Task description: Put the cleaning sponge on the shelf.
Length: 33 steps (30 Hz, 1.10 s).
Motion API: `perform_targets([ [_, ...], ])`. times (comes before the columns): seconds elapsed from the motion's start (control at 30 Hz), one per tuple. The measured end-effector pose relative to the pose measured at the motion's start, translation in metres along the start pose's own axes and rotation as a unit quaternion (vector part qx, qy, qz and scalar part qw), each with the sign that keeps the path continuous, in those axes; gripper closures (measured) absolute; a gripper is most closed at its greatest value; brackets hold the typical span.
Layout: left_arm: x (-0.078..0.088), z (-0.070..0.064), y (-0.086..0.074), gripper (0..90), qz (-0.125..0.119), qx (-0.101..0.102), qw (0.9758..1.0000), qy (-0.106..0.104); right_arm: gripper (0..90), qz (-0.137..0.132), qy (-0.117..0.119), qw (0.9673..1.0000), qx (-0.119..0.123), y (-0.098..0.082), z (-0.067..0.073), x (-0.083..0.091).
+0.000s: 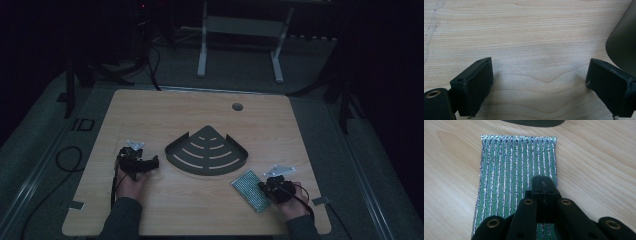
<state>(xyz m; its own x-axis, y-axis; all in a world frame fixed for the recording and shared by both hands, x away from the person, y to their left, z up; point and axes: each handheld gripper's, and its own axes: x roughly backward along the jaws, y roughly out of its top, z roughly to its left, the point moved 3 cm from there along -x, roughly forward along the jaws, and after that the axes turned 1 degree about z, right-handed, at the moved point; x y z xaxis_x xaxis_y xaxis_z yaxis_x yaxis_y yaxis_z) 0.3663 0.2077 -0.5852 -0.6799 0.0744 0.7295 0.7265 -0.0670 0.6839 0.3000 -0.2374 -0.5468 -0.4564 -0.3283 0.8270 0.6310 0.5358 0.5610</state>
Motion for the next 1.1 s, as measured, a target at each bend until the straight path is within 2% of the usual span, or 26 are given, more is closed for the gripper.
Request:
perform_targets([
  [0.17,0.000,0.000,0.000,7.9,0.000,0.000,1.0000,0.000,89.8,0.015,-0.007,0.9999,0.004,0.003,-0.008,0.000],
  [0.27,0.000,0.000,0.000,7.9,0.000,0.000,1.0000,0.000,89.7,0.020,0.001,0.9998,0.002,0.006,-0.011,0.003],
  [0.5,0.000,0.000,0.000,7.9,0.000,0.000,1.0000,0.000,87.6,0.029,0.005,0.9996,-0.002,0.013,-0.021,0.012],
  [0.57,0.000,0.000,0.000,7.9,0.000,0.000,1.0000,0.000,85.7,0.053,0.015,0.9985,0.007,0.020,-0.028,0.015],
  [0.67,0.000,0.000,0.000,7.9,0.000,0.000,1.0000,0.000,84.7,0.070,0.020,0.9973,0.011,0.024,-0.032,0.015],
  [0.83,0.000,0.000,0.000,7.9,0.000,0.000,1.0000,0.000,82.4,0.086,0.026,0.9958,0.017,0.029,-0.035,0.014],
  [1.1,0.000,0.000,0.000,7.9,0.000,0.000,1.0000,0.000,77.4,0.128,0.040,0.9909,0.013,0.037,-0.036,0.005],
])
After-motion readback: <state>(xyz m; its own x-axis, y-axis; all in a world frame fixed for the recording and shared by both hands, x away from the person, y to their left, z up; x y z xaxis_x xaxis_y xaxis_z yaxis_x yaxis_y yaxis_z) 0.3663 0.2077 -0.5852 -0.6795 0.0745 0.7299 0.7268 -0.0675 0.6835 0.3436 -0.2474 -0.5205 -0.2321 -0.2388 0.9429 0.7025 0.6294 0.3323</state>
